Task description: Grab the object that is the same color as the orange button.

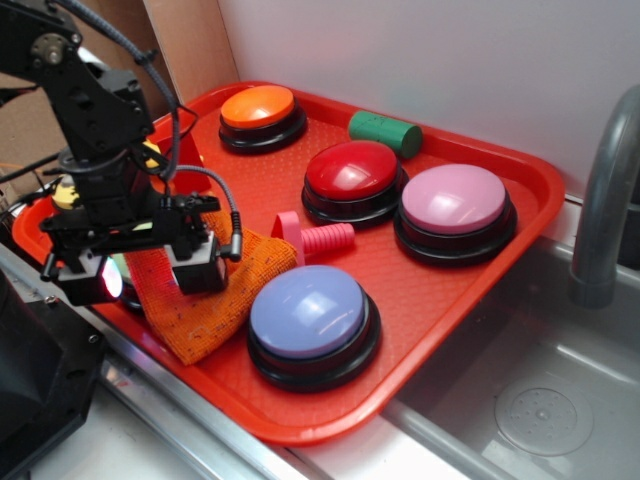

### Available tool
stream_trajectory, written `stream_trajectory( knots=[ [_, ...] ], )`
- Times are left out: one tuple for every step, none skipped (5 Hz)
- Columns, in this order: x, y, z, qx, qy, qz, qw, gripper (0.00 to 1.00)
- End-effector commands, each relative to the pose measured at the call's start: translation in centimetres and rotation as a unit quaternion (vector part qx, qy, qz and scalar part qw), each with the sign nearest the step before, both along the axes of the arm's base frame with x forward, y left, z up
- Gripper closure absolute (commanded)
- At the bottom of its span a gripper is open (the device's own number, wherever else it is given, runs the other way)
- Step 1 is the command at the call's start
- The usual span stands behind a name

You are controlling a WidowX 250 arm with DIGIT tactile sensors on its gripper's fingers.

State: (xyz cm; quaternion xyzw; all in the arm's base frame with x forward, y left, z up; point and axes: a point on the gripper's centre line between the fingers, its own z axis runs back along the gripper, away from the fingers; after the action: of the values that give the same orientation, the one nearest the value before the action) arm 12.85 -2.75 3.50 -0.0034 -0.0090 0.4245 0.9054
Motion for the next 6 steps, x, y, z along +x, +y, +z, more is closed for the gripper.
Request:
stream_trajectory(
  knots=[
    [0.3, -0.4, -0.8, -0.01, -0.011, -0.012, 1.0, 0.0],
    [0.3, -0.5, -0.5, -0.013, -0.016, -0.012, 1.0, 0.96],
    [0.3, -0.4, -0.2, -0.018, -0.024, 0.001, 1.0, 1.0],
    [0.5, -0.2, 0.1, -0.018, -0.03, 0.005, 0.999, 1.0],
    [0.8, -0.1, 0.2, -0.011, -0.037, -0.009, 0.999, 1.0],
    [1.2, 0.0, 0.9, -0.004, -0.038, -0.043, 0.998, 1.0]
  ],
)
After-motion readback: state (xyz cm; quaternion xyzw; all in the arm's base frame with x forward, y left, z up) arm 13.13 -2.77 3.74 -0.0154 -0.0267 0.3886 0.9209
